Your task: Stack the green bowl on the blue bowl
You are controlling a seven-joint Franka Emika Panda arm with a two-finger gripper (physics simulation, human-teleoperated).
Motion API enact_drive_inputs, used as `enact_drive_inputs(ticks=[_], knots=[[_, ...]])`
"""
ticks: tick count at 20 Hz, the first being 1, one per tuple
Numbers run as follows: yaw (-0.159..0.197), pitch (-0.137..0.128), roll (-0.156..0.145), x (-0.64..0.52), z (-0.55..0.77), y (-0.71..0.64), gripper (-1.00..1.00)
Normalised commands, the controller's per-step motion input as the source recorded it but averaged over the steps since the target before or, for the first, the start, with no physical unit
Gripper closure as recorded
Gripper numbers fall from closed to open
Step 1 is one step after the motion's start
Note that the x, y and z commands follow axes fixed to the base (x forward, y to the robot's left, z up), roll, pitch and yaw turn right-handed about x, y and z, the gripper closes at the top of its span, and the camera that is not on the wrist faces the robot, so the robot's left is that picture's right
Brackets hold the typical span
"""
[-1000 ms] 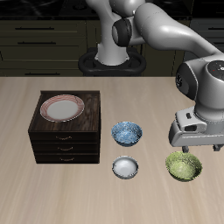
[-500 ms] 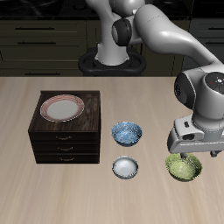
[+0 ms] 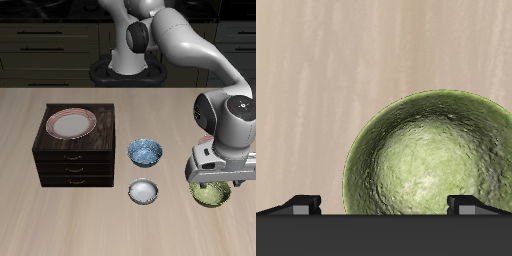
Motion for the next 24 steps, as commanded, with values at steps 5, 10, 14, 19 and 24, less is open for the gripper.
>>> enact_drive_inputs(ticks=[5, 10, 14, 19, 24], knots=[[0.011, 0.021, 0.009, -0.04, -0.18, 0.07, -1.00], [0.003, 0.017, 0.031, -0.10, -0.14, 0.14, -1.00], [0.004, 0.056, 0.047, -0.05, -0.34, 0.18, 1.00], [0.001, 0.017, 0.031, -0.07, -0.13, 0.07, 1.00], [-0.010, -0.009, 0.015, -0.03, 0.08, 0.00, 1.00]])
